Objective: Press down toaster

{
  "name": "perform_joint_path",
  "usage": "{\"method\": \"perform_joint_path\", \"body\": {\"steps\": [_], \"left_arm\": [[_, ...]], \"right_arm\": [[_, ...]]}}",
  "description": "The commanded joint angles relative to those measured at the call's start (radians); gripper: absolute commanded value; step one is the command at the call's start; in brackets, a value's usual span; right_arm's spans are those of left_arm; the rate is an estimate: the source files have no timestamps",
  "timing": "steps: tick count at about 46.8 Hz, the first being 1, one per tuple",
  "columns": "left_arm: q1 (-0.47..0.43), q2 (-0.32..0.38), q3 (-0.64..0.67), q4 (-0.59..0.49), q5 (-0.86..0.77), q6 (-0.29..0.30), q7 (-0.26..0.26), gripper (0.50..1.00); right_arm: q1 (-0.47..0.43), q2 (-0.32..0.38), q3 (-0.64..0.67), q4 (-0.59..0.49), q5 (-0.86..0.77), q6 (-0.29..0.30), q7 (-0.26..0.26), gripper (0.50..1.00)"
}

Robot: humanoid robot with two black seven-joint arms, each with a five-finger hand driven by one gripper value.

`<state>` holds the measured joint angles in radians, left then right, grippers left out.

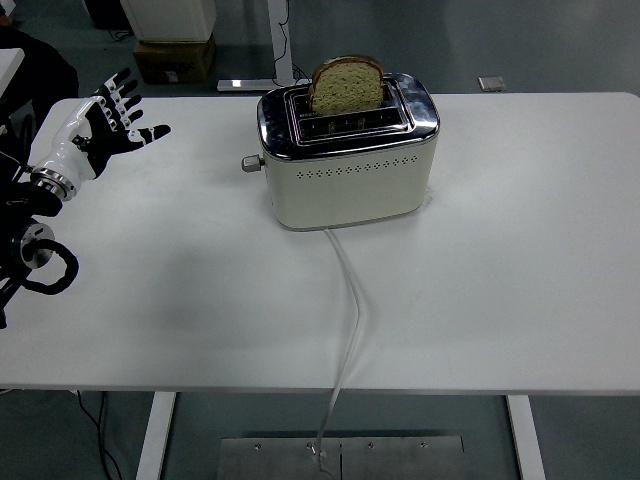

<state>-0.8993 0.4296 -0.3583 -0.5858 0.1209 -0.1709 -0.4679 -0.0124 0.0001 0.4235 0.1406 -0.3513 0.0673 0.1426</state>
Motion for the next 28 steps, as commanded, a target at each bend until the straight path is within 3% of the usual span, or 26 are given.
{"method": "perform_joint_path", "body": {"steps": [1, 10, 28], "left_arm": [[0.000, -0.026, -0.002, 0.026, -0.056, -0.001, -0.002, 1.000], [0.002, -0.129, -0.007, 0.118, -0.205, -0.009, 0.000, 1.000], [0.013, -0.200, -0.056, 0.133, -0.283, -0.012, 0.000, 1.000]], "right_arm": [[0.000, 0.000, 0.000, 0.001, 0.000, 0.000, 0.000, 1.000], [0.000, 0.000, 0.000, 0.001, 0.000, 0.000, 0.000, 1.000], [0.003, 0.000, 0.001, 0.001, 0.000, 0.002, 0.000, 0.998]]}}
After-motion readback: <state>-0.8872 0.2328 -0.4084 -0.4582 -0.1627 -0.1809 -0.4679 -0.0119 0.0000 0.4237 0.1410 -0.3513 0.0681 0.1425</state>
